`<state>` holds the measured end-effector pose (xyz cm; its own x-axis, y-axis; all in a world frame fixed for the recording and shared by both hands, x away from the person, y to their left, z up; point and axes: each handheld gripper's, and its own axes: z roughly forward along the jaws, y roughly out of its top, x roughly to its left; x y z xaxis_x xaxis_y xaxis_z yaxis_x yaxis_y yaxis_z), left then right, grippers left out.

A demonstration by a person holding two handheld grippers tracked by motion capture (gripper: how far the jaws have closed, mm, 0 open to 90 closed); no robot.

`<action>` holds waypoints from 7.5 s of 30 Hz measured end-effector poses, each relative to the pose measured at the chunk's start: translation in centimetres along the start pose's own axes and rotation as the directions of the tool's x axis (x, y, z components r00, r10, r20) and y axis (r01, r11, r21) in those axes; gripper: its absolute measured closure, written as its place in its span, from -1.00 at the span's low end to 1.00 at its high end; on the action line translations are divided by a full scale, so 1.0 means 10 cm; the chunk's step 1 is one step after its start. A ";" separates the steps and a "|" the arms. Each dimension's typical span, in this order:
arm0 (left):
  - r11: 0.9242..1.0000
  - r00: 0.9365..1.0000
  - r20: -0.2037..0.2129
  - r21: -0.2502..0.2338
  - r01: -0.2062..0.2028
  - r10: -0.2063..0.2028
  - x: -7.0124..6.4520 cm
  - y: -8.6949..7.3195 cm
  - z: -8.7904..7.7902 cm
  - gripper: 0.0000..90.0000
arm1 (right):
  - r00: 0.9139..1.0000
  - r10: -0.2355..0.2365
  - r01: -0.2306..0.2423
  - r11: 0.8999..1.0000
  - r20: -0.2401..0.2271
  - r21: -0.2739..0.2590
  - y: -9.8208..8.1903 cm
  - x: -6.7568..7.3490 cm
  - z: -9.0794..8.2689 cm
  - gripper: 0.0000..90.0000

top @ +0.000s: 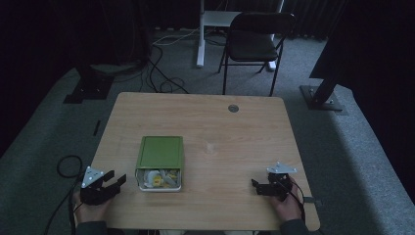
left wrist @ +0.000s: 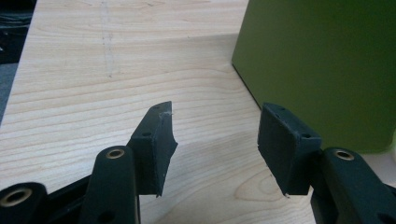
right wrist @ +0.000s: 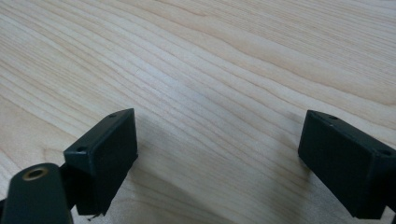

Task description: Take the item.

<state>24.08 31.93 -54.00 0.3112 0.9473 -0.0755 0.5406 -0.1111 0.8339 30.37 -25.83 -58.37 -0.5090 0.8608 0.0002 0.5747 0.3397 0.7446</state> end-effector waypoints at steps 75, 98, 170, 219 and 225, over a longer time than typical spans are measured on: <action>0.938 0.913 0.236 0.009 -0.346 0.334 -1.19 0.25 0.04 0.58 | 1.000 -0.001 0.001 1.000 0.000 0.000 0.00 0.00 0.00 -0.75; 0.937 0.916 0.246 0.068 -0.344 0.318 -1.24 0.23 0.21 0.88 | 1.000 -0.001 0.001 1.000 0.000 0.000 0.00 0.00 0.00 -0.75; 0.918 0.862 0.327 -0.052 -0.392 0.387 -1.43 0.42 -0.23 1.00 | 1.000 -0.002 0.002 1.000 0.000 0.000 0.00 0.00 0.00 -0.75; 0.908 0.798 0.439 -0.126 -0.399 0.412 -1.82 1.04 0.06 1.00 | 1.000 -0.002 0.002 1.000 0.001 0.000 0.00 0.00 0.00 -0.75; 0.903 0.796 0.432 -0.132 -0.408 0.423 -1.84 1.14 0.13 1.00 | 1.000 -0.002 0.002 1.000 0.001 0.000 0.00 0.00 0.00 -0.75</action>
<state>25.54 12.83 -43.81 0.8146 0.5772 0.0564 0.2578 -0.4474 0.8564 30.38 -25.84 -58.37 -0.5097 0.8604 -0.0018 0.5735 0.3413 0.7447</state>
